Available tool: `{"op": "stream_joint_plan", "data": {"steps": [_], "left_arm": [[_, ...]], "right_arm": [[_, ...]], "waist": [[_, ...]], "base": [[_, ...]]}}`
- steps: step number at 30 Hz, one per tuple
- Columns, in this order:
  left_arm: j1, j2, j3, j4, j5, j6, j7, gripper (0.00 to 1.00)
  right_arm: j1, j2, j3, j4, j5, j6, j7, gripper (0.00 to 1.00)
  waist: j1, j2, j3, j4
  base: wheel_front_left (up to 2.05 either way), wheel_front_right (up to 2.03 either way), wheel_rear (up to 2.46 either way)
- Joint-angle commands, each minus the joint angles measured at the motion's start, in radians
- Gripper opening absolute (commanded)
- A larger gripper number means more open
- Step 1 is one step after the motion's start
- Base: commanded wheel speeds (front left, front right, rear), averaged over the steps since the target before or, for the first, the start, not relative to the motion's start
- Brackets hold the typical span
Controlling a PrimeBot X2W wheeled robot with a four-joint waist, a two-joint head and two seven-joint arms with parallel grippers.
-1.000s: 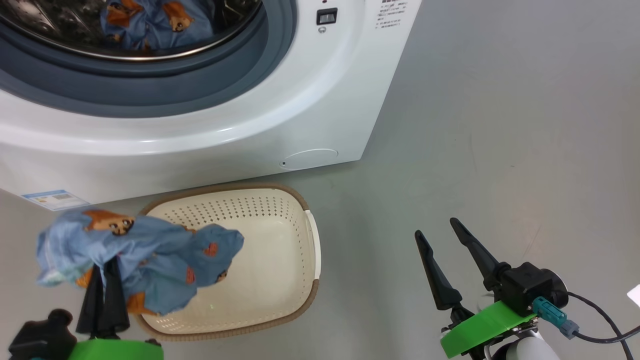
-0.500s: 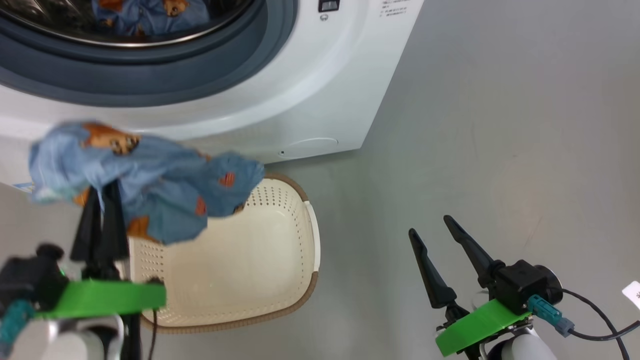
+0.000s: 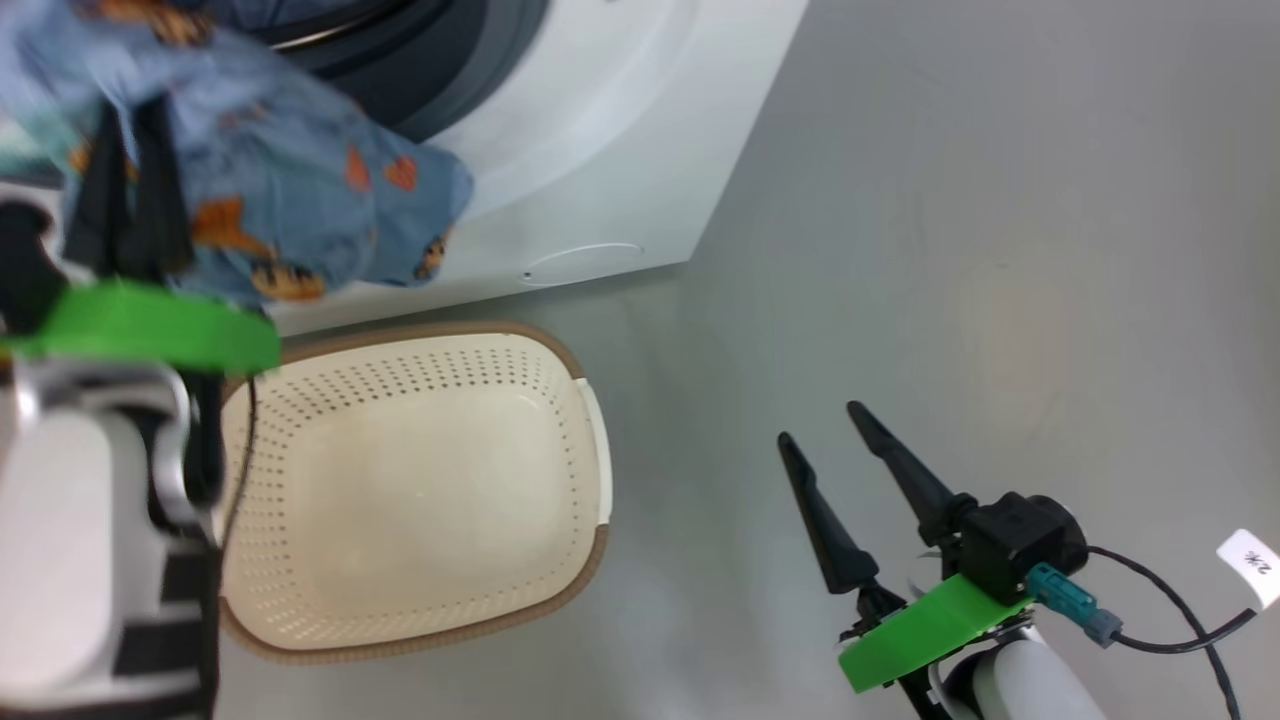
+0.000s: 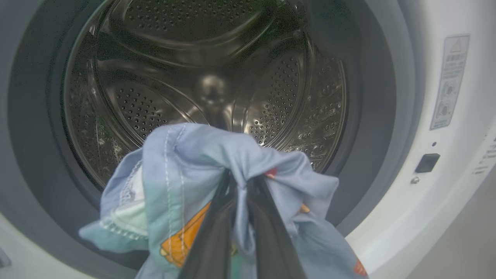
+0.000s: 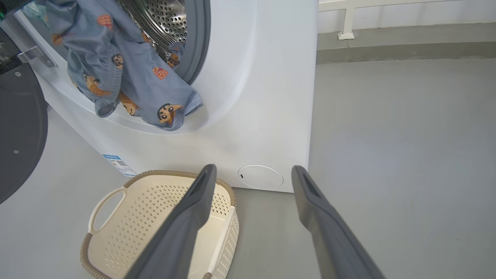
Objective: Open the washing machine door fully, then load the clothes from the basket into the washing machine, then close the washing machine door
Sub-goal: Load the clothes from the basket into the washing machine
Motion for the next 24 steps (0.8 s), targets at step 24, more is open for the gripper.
{"op": "stream_joint_plan", "data": {"steps": [24], "left_arm": [[-0.667, 0.238, 0.017, 0.743, 0.127, 0.073, -0.080, 0.00]], "right_arm": [[-0.036, 0.001, 0.178, -0.038, 0.087, 0.002, -0.012, 1.00]], "waist": [[0.0000, 0.0000, 0.165, -0.247]], "base": [[0.00, 0.00, 0.00]]}}
